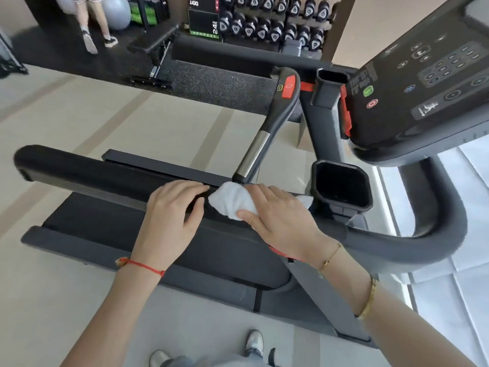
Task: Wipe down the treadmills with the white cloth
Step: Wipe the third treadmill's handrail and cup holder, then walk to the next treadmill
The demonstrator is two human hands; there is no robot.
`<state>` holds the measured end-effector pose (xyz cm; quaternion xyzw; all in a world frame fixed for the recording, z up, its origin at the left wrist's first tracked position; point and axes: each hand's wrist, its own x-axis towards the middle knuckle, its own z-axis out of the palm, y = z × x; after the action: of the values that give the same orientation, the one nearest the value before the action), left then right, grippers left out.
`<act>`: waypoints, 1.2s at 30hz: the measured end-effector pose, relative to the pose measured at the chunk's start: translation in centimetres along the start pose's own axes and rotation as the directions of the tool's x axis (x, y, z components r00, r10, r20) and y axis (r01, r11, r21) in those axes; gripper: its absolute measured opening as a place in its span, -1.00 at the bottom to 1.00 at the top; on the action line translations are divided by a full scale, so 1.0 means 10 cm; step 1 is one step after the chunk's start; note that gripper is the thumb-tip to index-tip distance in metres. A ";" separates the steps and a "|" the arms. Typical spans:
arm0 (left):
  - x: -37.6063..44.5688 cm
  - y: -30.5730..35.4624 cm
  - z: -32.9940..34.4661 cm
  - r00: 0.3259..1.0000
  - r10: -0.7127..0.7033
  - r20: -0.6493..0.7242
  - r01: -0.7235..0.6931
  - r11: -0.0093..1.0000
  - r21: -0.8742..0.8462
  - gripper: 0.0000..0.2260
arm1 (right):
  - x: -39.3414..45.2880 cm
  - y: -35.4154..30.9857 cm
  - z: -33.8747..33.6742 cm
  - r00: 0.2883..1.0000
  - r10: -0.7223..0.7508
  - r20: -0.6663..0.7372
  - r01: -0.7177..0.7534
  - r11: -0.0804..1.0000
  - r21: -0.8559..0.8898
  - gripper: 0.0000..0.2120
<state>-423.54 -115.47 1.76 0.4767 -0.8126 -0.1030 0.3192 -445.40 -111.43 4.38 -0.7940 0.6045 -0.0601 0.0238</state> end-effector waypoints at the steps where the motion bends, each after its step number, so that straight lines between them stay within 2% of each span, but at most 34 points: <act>1: -0.02 -0.10 -0.09 1.000 -0.011 -0.009 0.011 1.000 -0.010 -0.79 | 0.11 -0.13 0.03 1.000 -0.008 -0.005 0.008 1.000 -0.007 -0.43; 12: -0.61 -1.45 -1.30 0.979 -0.167 -0.117 0.171 0.985 0.026 -0.76 | 1.02 -1.45 0.21 0.988 -0.032 -0.150 0.042 0.997 0.067 -0.51; 18: -1.18 -2.18 -1.92 0.942 -0.283 -0.181 0.303 0.948 0.096 -0.76 | 1.36 -2.43 0.38 0.963 -0.187 -0.196 0.217 0.966 0.143 -0.51; 27: -1.90 -2.95 -2.42 0.808 -0.505 -0.304 0.560 0.818 0.131 -0.73 | 2.06 -3.50 0.91 0.927 -0.372 -0.058 0.371 0.879 0.298 -0.51; 36: -1.94 -3.77 -2.74 0.681 -0.630 -0.374 0.712 0.689 0.136 -0.73 | 3.07 -4.35 1.33 0.865 -0.502 0.007 0.451 0.782 0.430 -0.53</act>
<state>-373.27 -115.19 -2.96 0.7919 -0.5262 -0.0288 0.3085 -394.07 -129.76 -1.99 -0.8995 0.3545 -0.1425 0.2120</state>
